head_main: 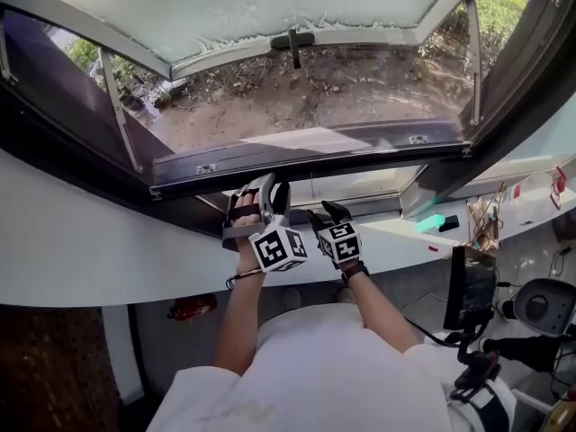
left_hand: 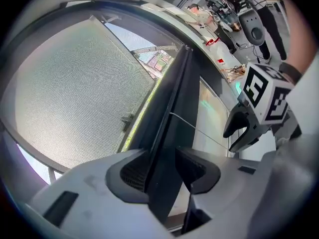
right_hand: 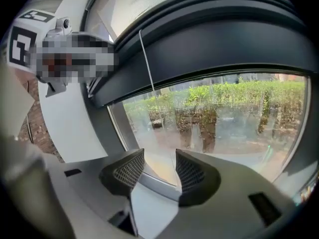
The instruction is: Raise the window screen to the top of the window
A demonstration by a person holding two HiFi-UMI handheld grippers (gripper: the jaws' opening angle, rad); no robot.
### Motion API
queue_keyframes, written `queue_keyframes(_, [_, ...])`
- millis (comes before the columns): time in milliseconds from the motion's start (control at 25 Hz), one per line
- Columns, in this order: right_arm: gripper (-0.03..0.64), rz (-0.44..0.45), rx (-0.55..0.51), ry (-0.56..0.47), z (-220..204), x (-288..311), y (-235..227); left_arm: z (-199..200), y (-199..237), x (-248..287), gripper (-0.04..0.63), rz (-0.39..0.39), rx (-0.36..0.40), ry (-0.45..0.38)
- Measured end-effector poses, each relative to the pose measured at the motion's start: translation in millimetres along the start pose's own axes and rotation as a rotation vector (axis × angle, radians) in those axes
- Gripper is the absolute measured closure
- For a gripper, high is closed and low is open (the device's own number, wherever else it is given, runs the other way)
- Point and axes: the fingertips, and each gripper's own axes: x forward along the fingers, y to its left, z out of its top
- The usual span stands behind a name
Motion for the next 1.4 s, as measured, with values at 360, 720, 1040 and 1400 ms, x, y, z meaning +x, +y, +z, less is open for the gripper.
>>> queue_keyframes(360, [0.440, -0.073, -0.073, 0.014, -3.8, 36.5, -5.0, 0.1, 0.3, -1.3, 0.433, 0.002, 0.004, -0.008])
queue_keyframes(720, [0.442, 0.004, -0.001, 0.064, -14.8, 61.4, 5.5, -0.7, 1.9, 0.2, 0.434, 0.011, 0.000, -0.006])
queue_keyframes(1040, [0.614, 0.090, -0.008, 0.057, -38.7, 51.9, 16.2, -0.6, 2.1, -0.6, 0.442, 0.023, -0.007, -0.010])
queue_keyframes(1400, [0.615, 0.081, -0.068, 0.143, -77.2, 32.1, 14.4, 1.0, 2.6, -1.2, 0.442, 0.033, -0.039, -0.036])
